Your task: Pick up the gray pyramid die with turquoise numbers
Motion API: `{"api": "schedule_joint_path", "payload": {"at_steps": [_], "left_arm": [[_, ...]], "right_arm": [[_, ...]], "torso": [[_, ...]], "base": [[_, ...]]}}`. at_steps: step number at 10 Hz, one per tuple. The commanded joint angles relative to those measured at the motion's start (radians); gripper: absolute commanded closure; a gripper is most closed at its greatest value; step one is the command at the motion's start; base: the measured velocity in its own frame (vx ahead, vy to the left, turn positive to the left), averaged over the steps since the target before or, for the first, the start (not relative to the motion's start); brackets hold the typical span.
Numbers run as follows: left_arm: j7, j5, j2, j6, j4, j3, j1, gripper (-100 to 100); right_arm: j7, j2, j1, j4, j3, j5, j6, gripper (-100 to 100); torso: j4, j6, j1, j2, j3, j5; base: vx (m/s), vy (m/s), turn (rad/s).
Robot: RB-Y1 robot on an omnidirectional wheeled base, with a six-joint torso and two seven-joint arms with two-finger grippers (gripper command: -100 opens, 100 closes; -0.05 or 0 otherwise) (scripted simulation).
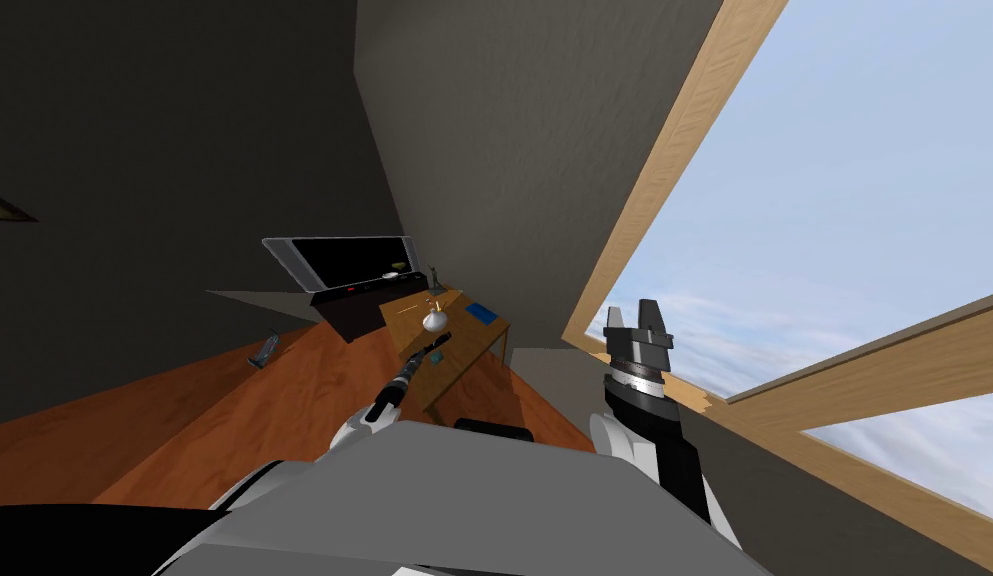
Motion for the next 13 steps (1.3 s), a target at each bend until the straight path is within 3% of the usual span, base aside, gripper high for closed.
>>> {"api": "schedule_joint_path", "payload": {"at_steps": [1,4,6,7,10,13], "left_arm": [[-0.02,-0.007,0.006,0.0,0.05,-0.014,-0.009,-100],[-0.03,-0.012,0.009,-0.005,0.096,-0.023,-0.017,-100],[-0.048,-0.021,0.012,-0.012,0.162,-0.039,-0.03,-100],[-0.048,-0.021,0.012,-0.012,0.121,-0.039,-0.03,-100],[-0.059,-0.028,0.01,-0.016,0.208,-0.052,-0.038,-100],[-0.059,-0.028,0.01,-0.016,0.208,-0.052,-0.038,-100]], "right_arm": [[0.0,0.0,0.0,0.0,0.0,0.0,0.0,0],[0.0,0.0,0.0,0.0,0.0,0.0,0.0,0],[0.0,0.0,0.0,0.0,0.0,0.0,0.0,0],[0.0,0.0,0.0,0.0,0.0,0.0,0.0,0],[0.0,0.0,0.0,0.0,0.0,0.0,0.0,0],[0.0,0.0,0.0,0.0,0.0,0.0,0.0,0]], "torso": [[0.0,0.0,0.0,0.0,0.0,0.0],[0.0,0.0,-0.001,-0.001,-0.001,0.0],[0.0,0.0,0.0,0.002,0.001,0.0],[0.0,0.0,0.0,0.001,0.001,0.0],[0.0,-0.001,0.001,0.003,0.001,0.0],[0.0,0.0,0.0,0.001,0.001,0.0]], "base": [[0.068,-0.027,-0.128],[0.055,-0.024,-0.052],[0.035,-0.014,-0.094],[0.048,-0.023,-0.035],[0.022,-0.013,-0.033],[0.029,-0.01,-0.015]]}}
